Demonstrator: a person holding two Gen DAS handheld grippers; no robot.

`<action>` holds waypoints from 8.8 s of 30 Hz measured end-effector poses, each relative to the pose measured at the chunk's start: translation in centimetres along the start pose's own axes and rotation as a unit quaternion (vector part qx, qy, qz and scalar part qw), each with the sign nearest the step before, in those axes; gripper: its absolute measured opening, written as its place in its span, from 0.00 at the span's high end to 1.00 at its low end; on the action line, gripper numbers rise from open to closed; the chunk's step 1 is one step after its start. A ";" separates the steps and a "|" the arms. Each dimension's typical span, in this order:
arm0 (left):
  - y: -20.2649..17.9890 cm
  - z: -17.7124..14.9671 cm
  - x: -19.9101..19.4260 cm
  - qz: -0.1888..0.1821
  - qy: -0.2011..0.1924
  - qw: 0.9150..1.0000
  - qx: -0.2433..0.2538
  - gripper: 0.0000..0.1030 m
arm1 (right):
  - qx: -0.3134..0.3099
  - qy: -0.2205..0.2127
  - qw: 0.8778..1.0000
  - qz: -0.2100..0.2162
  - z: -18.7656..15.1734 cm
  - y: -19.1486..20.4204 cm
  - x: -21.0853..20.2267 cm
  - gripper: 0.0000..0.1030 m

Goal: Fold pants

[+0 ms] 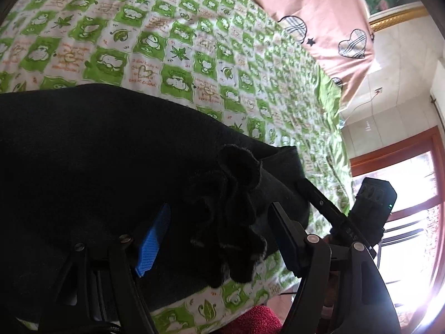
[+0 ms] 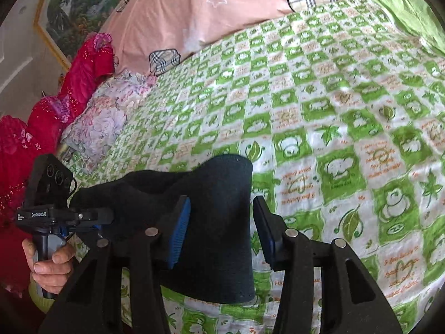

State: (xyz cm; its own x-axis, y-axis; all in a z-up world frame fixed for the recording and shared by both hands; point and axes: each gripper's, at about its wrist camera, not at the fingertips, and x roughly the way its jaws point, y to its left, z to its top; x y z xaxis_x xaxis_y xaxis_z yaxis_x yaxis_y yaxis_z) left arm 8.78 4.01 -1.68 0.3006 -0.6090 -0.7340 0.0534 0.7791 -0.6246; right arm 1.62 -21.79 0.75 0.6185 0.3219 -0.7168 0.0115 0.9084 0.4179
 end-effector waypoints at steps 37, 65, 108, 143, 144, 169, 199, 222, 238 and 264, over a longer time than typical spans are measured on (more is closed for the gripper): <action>2.7 -4.0 -6.4 0.086 -0.105 0.989 0.050 0.59 | -0.114 -0.033 0.992 -0.030 0.6 7.8 -0.9 0.42; 17.7 -13.8 -21.5 0.160 -0.257 0.927 -0.219 0.47 | -0.267 0.106 0.948 0.138 -0.3 25.4 11.9 0.42; 17.4 -8.8 -22.3 0.160 -0.306 0.909 -0.233 0.78 | -0.417 0.262 0.829 0.266 2.6 37.3 22.7 0.80; -9.2 -4.6 -9.4 0.099 -0.201 0.969 0.100 0.78 | -0.156 0.023 0.953 0.260 7.2 9.2 2.9 0.81; -9.4 -4.5 -8.7 0.100 -0.195 0.970 0.106 0.78 | -0.150 0.020 0.954 0.257 7.1 8.6 2.8 0.81; -12.6 -4.6 1.2 0.094 -0.101 0.976 0.169 0.75 | -0.046 0.016 0.983 0.176 4.0 -0.8 2.2 0.76; -7.3 -6.3 -8.4 0.095 -0.169 0.973 0.127 0.25 | -0.035 -0.089 0.995 -0.012 1.2 3.0 -5.9 0.17; 0.8 -0.9 -6.1 0.123 -0.133 0.983 0.011 0.23 | -0.006 -0.061 0.996 -0.070 -0.8 2.6 -3.6 0.15; 2.2 1.0 -4.5 0.122 -0.118 0.985 -0.005 0.28 | 0.030 -0.046 0.998 -0.042 -0.6 0.1 -1.8 0.17; 4.0 -1.1 -4.0 0.081 -0.078 0.993 -0.018 0.24 | 0.045 0.022 0.998 0.046 -1.9 -0.4 1.1 0.26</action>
State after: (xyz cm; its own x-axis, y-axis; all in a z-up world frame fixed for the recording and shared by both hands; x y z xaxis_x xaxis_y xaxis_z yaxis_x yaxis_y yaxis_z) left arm 6.72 9.37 -1.54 0.4473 -0.4424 -0.7773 -0.0415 0.8579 -0.5121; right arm 0.80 -21.31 -1.23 0.5856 0.4161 -0.6956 0.0271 0.8476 0.5299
